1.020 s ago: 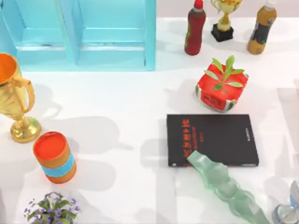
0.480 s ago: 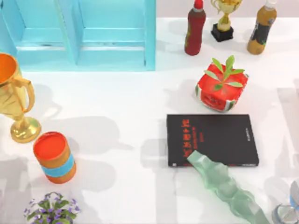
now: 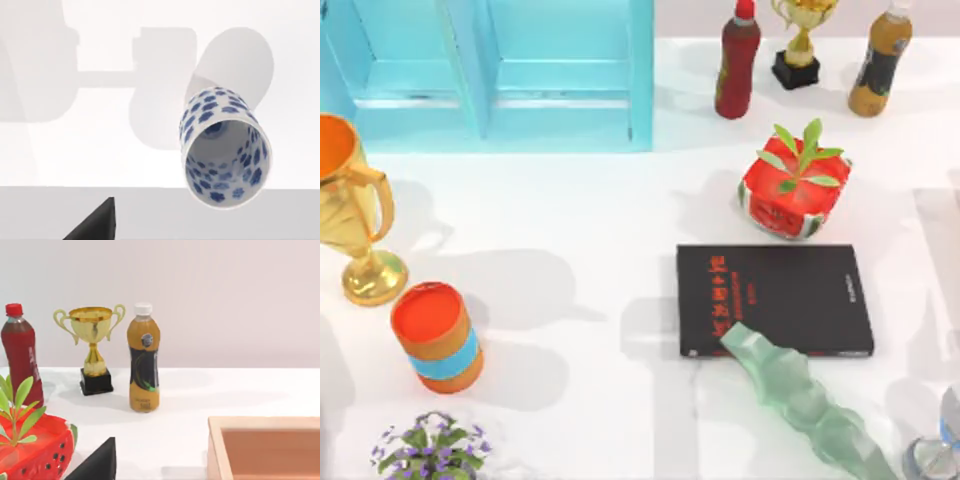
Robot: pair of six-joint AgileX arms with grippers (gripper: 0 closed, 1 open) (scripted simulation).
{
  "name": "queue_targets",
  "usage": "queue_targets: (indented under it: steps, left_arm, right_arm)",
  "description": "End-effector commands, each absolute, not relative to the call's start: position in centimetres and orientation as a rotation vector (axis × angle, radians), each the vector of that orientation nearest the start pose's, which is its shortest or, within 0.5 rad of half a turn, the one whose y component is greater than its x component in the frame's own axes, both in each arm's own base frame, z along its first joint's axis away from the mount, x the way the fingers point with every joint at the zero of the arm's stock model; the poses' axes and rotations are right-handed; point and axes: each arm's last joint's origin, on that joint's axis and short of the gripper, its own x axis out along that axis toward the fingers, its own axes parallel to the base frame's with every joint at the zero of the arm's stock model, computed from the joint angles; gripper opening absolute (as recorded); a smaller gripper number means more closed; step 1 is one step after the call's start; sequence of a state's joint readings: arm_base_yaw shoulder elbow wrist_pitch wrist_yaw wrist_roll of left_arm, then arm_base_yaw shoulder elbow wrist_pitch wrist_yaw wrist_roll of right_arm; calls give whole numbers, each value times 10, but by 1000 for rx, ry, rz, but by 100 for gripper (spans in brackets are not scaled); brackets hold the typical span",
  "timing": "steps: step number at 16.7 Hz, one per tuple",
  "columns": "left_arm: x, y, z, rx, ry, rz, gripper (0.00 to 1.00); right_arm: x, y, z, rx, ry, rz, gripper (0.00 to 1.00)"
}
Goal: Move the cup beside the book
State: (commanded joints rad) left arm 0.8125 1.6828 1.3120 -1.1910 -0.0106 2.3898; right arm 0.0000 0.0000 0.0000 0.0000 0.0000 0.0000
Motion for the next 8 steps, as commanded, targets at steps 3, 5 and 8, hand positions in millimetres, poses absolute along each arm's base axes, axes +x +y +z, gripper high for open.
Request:
queue_targets:
  steps: [3,5,8]
  left_arm:
    - [194,242,237,1225,1204,-1221,100]
    - [191,246,238,1225,1200,-1223,100]
    - [191,246,238,1225,1200,-1223,100]
  right_arm:
    - [106,-1,160,0,0,0,100]
    - [106,-1,160,0,0,0,100]
    - [106,-1,160,0,0,0,100]
